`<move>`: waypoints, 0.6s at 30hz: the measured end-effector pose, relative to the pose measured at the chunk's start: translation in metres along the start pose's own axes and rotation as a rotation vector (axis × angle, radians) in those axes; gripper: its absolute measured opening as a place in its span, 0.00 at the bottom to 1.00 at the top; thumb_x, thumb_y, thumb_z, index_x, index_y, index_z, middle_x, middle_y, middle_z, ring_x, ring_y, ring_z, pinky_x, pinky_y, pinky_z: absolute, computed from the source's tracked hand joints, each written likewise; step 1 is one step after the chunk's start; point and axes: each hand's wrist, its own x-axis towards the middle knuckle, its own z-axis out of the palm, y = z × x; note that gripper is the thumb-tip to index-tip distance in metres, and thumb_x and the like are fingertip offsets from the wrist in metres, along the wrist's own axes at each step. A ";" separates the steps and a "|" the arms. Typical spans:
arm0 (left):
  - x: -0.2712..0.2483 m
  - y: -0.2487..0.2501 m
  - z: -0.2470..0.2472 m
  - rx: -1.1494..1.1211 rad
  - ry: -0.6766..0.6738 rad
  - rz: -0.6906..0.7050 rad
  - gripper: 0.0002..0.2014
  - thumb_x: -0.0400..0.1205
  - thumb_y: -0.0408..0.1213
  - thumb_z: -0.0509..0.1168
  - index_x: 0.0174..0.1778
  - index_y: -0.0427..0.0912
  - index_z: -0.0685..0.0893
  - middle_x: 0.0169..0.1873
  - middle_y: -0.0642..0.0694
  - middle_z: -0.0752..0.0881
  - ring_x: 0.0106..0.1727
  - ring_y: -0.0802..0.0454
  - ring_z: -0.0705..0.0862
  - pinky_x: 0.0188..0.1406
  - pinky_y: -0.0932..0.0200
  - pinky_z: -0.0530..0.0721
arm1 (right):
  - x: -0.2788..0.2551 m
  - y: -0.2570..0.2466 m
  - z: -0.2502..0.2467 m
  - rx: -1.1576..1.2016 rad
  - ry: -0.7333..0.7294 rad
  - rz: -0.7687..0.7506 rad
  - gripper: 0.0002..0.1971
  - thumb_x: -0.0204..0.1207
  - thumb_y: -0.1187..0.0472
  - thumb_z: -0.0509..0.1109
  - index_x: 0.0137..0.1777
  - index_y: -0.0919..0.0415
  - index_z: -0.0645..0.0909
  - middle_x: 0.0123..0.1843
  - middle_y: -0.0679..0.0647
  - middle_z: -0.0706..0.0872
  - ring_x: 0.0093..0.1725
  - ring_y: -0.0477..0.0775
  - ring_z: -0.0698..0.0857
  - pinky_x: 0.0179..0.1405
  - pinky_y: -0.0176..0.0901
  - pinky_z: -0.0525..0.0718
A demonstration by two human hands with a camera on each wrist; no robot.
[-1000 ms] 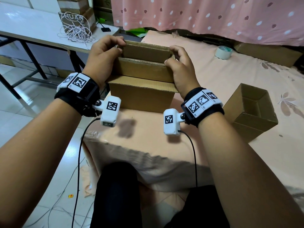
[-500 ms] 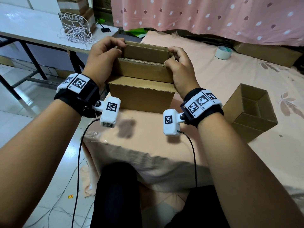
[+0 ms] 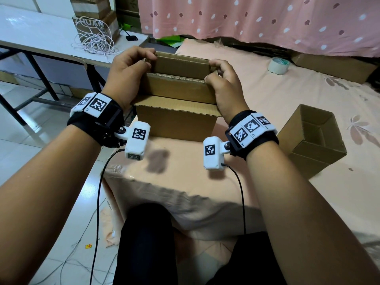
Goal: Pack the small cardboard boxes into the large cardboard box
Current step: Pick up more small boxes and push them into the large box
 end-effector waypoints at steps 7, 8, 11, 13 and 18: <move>-0.001 0.000 0.000 -0.013 0.000 0.000 0.12 0.76 0.32 0.61 0.43 0.53 0.86 0.69 0.46 0.86 0.73 0.54 0.81 0.80 0.46 0.74 | 0.000 0.000 0.000 0.008 -0.005 0.002 0.20 0.67 0.54 0.68 0.61 0.50 0.83 0.56 0.50 0.81 0.56 0.50 0.81 0.58 0.45 0.80; -0.001 0.000 0.000 -0.016 0.002 -0.002 0.13 0.75 0.31 0.60 0.43 0.53 0.86 0.69 0.46 0.86 0.73 0.54 0.81 0.79 0.46 0.75 | 0.000 0.000 0.000 0.009 -0.005 0.002 0.20 0.67 0.54 0.68 0.61 0.50 0.83 0.57 0.50 0.81 0.56 0.50 0.81 0.58 0.45 0.80; -0.002 0.002 0.001 -0.021 0.005 0.000 0.13 0.74 0.31 0.59 0.43 0.52 0.86 0.69 0.45 0.86 0.73 0.54 0.81 0.77 0.49 0.77 | -0.001 -0.001 0.000 0.012 -0.009 -0.001 0.19 0.67 0.55 0.67 0.60 0.49 0.83 0.57 0.50 0.81 0.56 0.50 0.81 0.56 0.44 0.80; -0.002 0.001 0.001 -0.021 0.007 0.003 0.14 0.74 0.31 0.58 0.43 0.52 0.86 0.69 0.46 0.86 0.73 0.54 0.81 0.78 0.49 0.76 | -0.001 -0.001 0.000 0.011 -0.011 -0.003 0.19 0.67 0.55 0.67 0.60 0.50 0.83 0.57 0.51 0.82 0.56 0.51 0.81 0.57 0.45 0.80; 0.000 -0.002 0.000 -0.014 0.014 0.000 0.14 0.77 0.30 0.58 0.43 0.53 0.86 0.69 0.47 0.86 0.73 0.56 0.81 0.79 0.48 0.75 | -0.002 -0.003 0.000 -0.009 0.002 -0.005 0.19 0.68 0.55 0.66 0.60 0.51 0.83 0.61 0.53 0.83 0.58 0.51 0.82 0.61 0.48 0.81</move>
